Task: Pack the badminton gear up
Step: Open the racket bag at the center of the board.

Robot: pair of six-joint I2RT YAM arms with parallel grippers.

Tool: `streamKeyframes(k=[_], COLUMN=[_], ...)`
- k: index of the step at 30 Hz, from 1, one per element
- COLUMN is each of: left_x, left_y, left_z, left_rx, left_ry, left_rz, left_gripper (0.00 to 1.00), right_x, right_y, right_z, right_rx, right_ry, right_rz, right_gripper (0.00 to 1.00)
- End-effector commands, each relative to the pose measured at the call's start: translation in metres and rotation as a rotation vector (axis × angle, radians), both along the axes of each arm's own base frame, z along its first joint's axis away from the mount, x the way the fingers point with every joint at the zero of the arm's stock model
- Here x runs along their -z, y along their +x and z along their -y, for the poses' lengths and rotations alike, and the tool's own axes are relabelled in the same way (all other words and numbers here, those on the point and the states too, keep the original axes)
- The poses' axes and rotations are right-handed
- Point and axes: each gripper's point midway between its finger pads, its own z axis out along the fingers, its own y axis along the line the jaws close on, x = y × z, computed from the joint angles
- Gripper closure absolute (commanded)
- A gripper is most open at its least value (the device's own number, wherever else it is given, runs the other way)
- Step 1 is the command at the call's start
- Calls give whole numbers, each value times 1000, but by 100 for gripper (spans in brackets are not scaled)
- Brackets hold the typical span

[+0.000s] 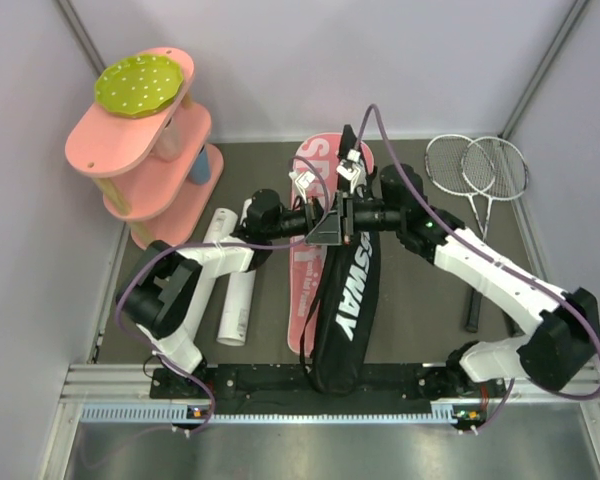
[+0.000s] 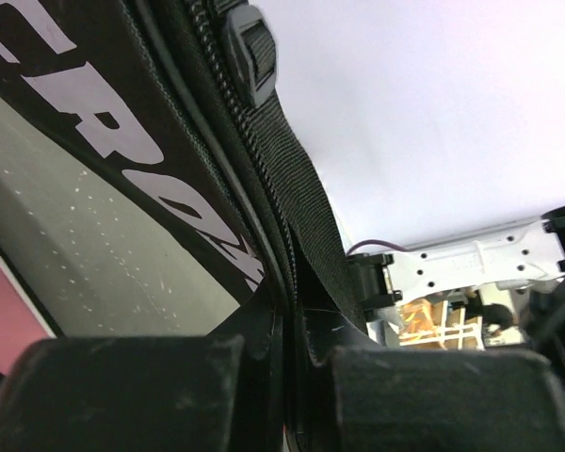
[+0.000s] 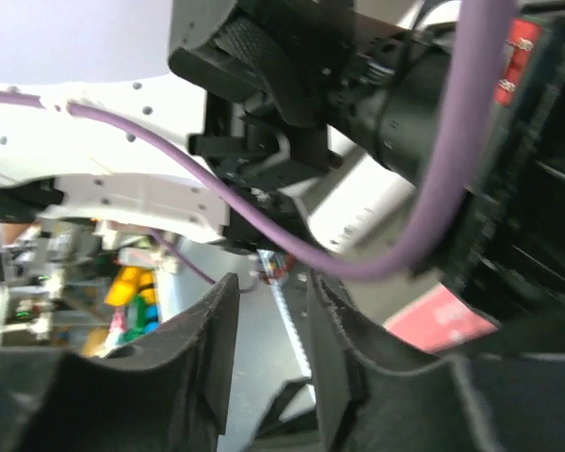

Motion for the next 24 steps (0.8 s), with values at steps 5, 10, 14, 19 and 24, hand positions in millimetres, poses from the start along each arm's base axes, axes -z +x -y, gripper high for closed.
streamKeyframes(k=[5, 10, 14, 19, 24], left_x=[-38, -36, -38, -42, -42], left_y=[7, 21, 24, 23, 21], left_z=[-3, -11, -16, -18, -18], left_rx=[-49, -165, -204, -220, -230], left_ry=[-119, -58, -18, -4, 5], left_rz=[63, 40, 62, 73, 71], left_gripper=[100, 100, 100, 100, 100], right_x=[16, 47, 56, 60, 67], right_y=[-2, -11, -12, -9, -9], right_z=[76, 91, 85, 79, 69], right_rx=[245, 328, 338, 332, 314], right_ry=[-338, -437, -477, -505, -530], right_rz=[177, 90, 81, 89, 96], right_gripper=[54, 48, 47, 47, 46])
